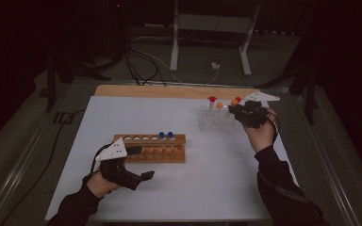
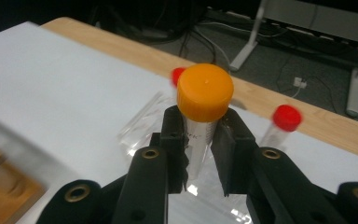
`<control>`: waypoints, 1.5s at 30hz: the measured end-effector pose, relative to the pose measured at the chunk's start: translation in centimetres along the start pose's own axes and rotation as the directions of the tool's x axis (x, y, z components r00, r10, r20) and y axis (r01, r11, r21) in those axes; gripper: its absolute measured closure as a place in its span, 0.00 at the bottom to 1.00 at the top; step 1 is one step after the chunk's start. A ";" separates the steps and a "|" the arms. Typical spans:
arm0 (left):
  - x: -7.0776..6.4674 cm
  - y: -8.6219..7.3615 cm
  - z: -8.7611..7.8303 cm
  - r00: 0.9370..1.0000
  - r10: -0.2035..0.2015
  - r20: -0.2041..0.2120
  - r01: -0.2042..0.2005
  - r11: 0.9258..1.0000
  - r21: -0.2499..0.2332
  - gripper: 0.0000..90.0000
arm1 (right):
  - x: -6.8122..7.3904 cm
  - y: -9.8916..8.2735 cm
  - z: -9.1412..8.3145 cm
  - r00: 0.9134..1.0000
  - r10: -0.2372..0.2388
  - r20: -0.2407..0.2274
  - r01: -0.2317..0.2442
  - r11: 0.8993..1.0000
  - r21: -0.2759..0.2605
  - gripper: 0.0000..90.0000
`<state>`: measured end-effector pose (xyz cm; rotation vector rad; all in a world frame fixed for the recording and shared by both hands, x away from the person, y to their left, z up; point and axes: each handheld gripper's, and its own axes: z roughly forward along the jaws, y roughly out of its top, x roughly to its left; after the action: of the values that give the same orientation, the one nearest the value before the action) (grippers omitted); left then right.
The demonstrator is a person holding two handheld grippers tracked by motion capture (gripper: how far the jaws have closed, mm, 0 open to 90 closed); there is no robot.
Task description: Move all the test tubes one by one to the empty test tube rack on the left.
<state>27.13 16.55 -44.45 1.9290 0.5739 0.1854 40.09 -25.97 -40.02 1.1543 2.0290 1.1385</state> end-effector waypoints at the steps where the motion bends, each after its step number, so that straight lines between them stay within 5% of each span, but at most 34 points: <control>1: 0.0 0.0 0.0 1.000 0.000 0.003 0.000 1.000 -0.002 0.02 | 0.4 -0.1 -0.2 1.000 -0.009 -0.010 0.010 1.000 0.004 0.83; 11: -0.2 0.4 0.3 1.000 0.003 0.019 -0.004 1.000 0.012 0.02 | 3.6 -2.0 -2.5 0.992 -0.053 -0.111 0.054 0.998 0.007 0.83; 19: -0.3 0.7 0.6 1.000 -0.001 0.031 0.001 1.000 0.013 0.02 | 6.3 -3.6 -4.2 0.977 -0.091 -0.192 0.095 0.995 0.007 0.83; 33: -0.6 2.0 2.1 0.998 0.013 0.067 -0.014 1.000 0.011 0.02 | 11.5 -5.7 -5.3 0.924 -0.159 -0.348 0.177 0.984 0.022 0.83; 45: -1.3 3.7 4.2 0.992 0.033 0.121 -0.032 0.999 -0.014 0.08 | 15.2 -5.7 -5.4 0.875 -0.227 -0.428 0.247 0.969 -0.010 0.83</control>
<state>28.76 11.32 -42.78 1.9238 0.4596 0.0916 26.16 -16.51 -42.88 0.6829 2.4547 1.3081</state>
